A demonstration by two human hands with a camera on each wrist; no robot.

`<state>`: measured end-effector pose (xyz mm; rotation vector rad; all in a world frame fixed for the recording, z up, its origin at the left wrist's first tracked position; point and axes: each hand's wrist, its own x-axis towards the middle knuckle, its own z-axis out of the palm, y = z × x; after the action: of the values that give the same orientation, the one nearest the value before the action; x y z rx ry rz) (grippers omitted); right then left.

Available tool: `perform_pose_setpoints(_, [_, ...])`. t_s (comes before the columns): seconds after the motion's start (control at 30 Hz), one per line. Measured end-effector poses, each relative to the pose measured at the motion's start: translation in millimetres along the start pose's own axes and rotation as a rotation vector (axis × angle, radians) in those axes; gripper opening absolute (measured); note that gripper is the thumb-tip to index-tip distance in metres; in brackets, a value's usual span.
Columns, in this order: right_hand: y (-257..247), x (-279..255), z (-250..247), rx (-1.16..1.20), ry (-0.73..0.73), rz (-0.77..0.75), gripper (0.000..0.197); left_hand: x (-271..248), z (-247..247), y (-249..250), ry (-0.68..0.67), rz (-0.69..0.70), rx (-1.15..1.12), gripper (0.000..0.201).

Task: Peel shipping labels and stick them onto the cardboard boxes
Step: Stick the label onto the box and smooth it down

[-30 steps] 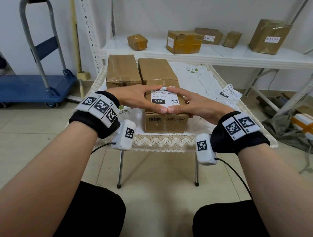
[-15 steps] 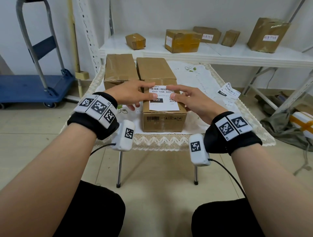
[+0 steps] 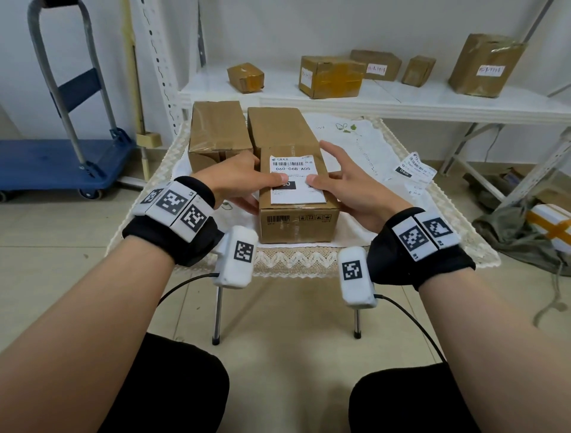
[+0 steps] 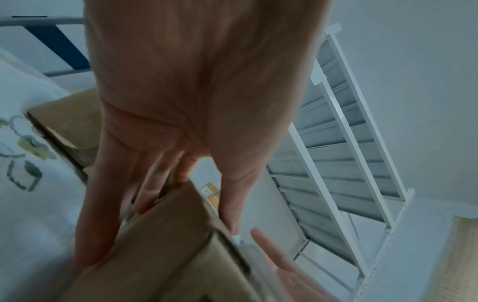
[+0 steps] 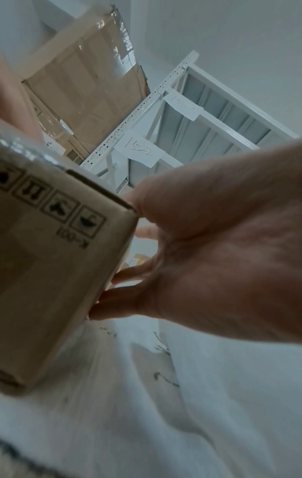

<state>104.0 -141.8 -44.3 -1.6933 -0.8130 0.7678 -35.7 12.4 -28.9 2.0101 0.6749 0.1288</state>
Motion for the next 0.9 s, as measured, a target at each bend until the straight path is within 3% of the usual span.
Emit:
perform_pose_setpoints(0.1, [-5.2,-4.2,-2.7,0.039,0.053,-0.006,0.082,-5.8,-2.2,1.6,-0.002,-0.025,-0.049,0.009])
perform_pose_setpoints(0.3, [-5.4,-6.5,-6.3,0.092,0.203,-0.016,0.098,-12.5,-3.2,11.9,0.029,0.03,-0.169,0.033])
perform_pose_setpoints(0.5, [-6.8,-12.7,-11.4,0.133,0.289,-0.05,0.077,-11.5,2.9,13.5,-0.006,0.025,-0.251,0.08])
perform_pose_setpoints(0.73, [-8.9,-16.0,-13.4,0.127,0.369,-0.102,0.044,-7.9,15.5,20.4,0.025,0.046,-0.394,0.078])
perform_pose_setpoints(0.9, [-5.7,-10.3,-11.5,-0.039,0.484,-0.211,0.062,-5.8,18.3,25.2,-0.014,0.081,-0.4,0.065])
